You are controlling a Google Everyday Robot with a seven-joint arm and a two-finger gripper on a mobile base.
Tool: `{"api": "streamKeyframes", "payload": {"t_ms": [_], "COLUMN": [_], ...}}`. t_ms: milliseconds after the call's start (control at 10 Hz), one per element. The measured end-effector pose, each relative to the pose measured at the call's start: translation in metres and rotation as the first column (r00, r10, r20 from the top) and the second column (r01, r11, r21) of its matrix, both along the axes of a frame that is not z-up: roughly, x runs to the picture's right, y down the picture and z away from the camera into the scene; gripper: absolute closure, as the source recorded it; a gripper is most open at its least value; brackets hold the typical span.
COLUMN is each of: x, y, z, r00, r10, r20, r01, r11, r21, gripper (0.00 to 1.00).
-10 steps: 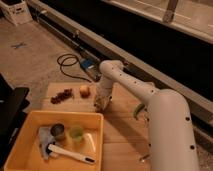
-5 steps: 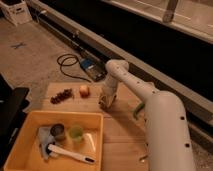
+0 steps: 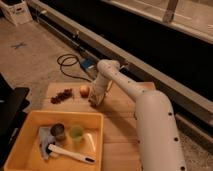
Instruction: Wipe table surface with eraser
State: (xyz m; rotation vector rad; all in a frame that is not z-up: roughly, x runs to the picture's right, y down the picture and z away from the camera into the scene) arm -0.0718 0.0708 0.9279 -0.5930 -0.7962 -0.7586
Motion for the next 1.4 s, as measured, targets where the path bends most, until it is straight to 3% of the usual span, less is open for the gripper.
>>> {"api": "streamKeyframes", "payload": {"t_ms": [200,400,700,900,1100,1400], "x": [-0.017,-0.022,0.002,0.025,0.045,0.067], "y": [0.006,0.023,0.04,0.033,0.022,0.01], "z": [0.001,-0.01,-0.039,-0.048,-0.038,-0.005], "r00": [0.999,0.999,1.0,0.998,0.992,0.985], "r10": [0.002,-0.001,0.002,-0.007,-0.034,-0.038], "r20": [0.045,0.05,-0.005,-0.061,-0.119,-0.171], "r01": [-0.002,0.004,-0.003,0.001,0.022,0.021], "r11": [0.9999,0.9988,0.9958,0.9956,0.9948,0.995], "r21": [-0.012,-0.048,-0.091,-0.094,-0.099,-0.097], "gripper": [1.0,1.0,1.0,1.0,1.0,1.0]}}
